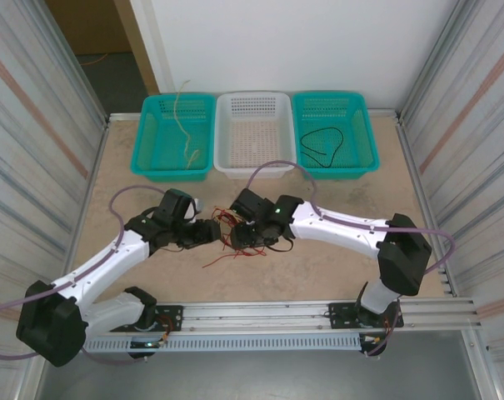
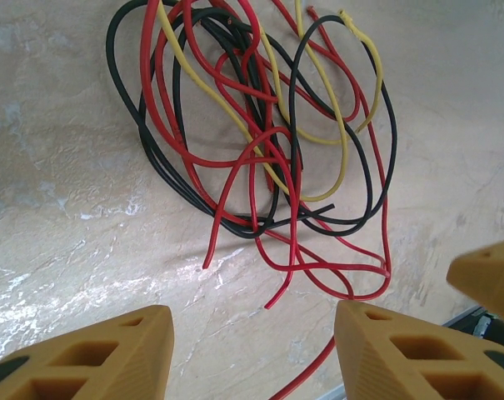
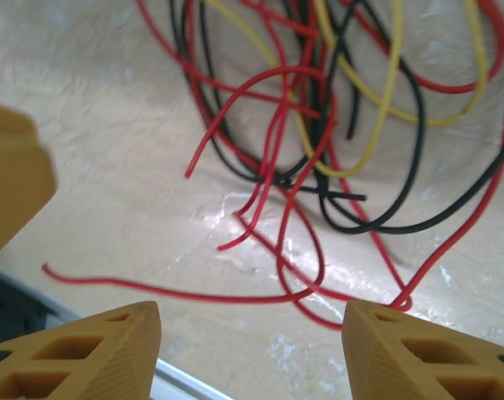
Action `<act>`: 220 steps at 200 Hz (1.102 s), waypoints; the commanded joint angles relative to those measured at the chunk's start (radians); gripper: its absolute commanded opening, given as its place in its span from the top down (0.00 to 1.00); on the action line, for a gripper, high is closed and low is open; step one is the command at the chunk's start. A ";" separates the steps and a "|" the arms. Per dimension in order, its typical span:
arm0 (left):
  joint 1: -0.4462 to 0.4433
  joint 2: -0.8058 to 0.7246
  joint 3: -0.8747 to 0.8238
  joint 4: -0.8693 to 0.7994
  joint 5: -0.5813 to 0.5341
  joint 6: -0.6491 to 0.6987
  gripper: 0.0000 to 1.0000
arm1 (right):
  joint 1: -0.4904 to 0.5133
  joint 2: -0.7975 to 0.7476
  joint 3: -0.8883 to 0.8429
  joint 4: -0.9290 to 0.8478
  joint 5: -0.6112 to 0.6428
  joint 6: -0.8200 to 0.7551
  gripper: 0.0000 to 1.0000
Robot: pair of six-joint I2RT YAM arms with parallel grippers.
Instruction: Untangle the cables
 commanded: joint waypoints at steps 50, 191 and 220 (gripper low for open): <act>0.008 -0.043 -0.045 0.064 0.032 -0.114 0.47 | -0.043 0.181 0.087 -0.104 -0.034 -0.187 0.57; -0.015 0.042 -0.001 0.297 0.128 -0.093 0.43 | -0.013 -0.269 0.048 0.077 0.148 -0.219 1.00; -0.015 0.062 -0.018 0.457 0.170 -0.113 0.35 | -0.063 -0.300 0.082 0.090 0.073 -0.237 1.00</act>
